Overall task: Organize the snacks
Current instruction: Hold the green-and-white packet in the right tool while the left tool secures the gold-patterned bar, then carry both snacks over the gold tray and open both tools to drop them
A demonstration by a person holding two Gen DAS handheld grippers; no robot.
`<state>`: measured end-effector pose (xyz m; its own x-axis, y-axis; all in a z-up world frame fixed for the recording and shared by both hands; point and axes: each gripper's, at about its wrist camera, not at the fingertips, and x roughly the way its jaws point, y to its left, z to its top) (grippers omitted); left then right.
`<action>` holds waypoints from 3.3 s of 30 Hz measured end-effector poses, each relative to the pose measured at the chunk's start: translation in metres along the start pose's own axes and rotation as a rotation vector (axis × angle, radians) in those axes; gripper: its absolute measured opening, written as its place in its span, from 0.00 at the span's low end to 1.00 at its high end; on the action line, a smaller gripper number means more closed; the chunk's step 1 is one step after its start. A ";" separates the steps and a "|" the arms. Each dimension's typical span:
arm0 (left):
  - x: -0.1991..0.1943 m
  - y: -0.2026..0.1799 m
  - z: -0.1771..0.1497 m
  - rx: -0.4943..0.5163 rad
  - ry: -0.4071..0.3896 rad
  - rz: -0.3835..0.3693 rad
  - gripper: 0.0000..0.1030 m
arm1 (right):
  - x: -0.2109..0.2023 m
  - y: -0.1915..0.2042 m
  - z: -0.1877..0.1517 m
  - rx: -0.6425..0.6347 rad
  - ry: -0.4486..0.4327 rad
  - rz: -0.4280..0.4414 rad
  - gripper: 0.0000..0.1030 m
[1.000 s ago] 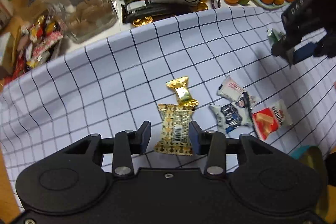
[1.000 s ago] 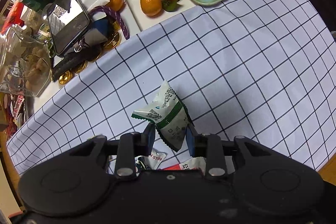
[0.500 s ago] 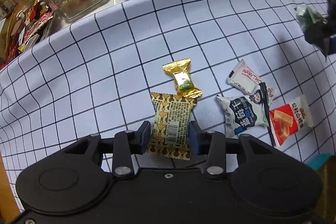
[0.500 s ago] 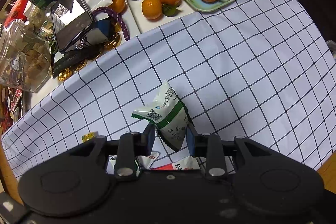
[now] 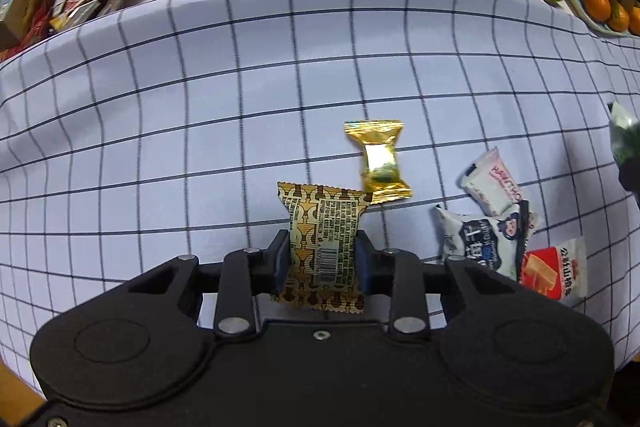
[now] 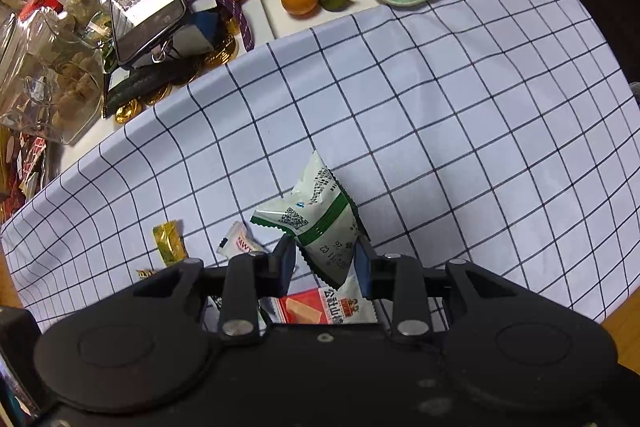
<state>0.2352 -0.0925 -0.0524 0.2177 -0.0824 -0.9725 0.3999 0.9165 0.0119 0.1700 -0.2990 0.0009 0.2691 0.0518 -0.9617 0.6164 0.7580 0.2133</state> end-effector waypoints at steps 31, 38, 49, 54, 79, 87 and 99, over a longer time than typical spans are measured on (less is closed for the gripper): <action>-0.029 0.006 -0.023 -0.015 -0.002 -0.056 0.40 | 0.018 0.011 -0.011 -0.063 0.110 -0.004 0.31; -0.037 -0.001 -0.026 0.014 0.007 -0.075 0.40 | 0.022 0.012 -0.011 -0.066 0.135 -0.002 0.31; -0.046 -0.013 -0.031 0.081 -0.021 -0.053 0.40 | 0.026 0.016 -0.016 -0.095 0.161 0.001 0.31; -0.052 -0.013 -0.031 0.079 -0.032 -0.073 0.40 | 0.026 0.014 -0.014 -0.095 0.167 0.008 0.31; -0.103 0.010 -0.062 -0.032 -0.140 -0.115 0.40 | -0.054 -0.008 -0.033 -0.098 -0.133 0.163 0.32; -0.113 -0.009 -0.133 0.001 -0.191 -0.112 0.40 | -0.081 -0.015 -0.124 -0.284 -0.405 0.067 0.32; -0.112 -0.010 -0.186 -0.003 -0.181 -0.128 0.41 | -0.076 -0.023 -0.228 -0.398 -0.322 0.174 0.32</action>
<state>0.0415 -0.0193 0.0137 0.3215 -0.2667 -0.9086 0.4322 0.8951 -0.1099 -0.0337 -0.1724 0.0299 0.5939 0.0444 -0.8033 0.2312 0.9470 0.2232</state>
